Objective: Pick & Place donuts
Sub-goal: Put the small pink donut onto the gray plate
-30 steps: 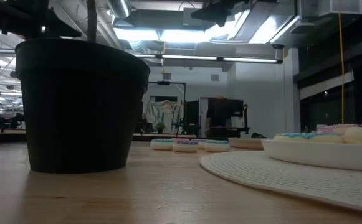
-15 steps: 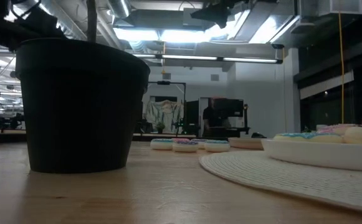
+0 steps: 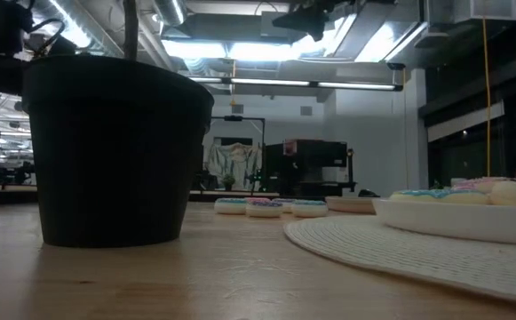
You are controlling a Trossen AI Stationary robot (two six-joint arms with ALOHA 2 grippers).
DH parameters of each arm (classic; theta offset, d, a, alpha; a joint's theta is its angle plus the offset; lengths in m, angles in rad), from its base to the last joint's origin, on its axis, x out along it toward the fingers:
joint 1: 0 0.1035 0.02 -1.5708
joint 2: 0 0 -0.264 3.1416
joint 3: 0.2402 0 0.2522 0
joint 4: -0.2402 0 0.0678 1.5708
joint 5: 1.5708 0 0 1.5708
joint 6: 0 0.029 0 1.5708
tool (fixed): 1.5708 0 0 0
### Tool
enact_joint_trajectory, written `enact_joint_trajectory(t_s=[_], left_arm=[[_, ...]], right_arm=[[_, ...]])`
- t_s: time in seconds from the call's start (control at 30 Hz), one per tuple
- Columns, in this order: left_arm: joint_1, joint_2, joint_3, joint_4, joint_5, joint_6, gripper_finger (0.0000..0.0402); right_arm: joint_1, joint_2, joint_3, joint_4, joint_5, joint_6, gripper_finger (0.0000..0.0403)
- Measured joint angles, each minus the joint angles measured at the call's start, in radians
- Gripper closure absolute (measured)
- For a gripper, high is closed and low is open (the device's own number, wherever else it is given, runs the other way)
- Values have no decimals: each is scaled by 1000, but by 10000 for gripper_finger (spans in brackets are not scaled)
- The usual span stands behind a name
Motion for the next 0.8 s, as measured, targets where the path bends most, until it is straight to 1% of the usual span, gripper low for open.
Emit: enact_joint_trajectory(t_s=[0.2, 0.4, 0.67, 0.8], left_arm=[[0, 2, -17, 5, -9, -24, 131], [0, 10, -17, 4, 3, -17, 131], [0, 11, -17, 5, 3, -16, 131], [0, 12, -17, 5, 3, -16, 131]], right_arm=[[0, 0, 0, -21, 0, 10, 79], [0, 0, 0, -29, 0, 110, 79], [0, 0, 0, -35, 0, 111, 79], [0, 0, 0, -93, 0, 111, 79]])
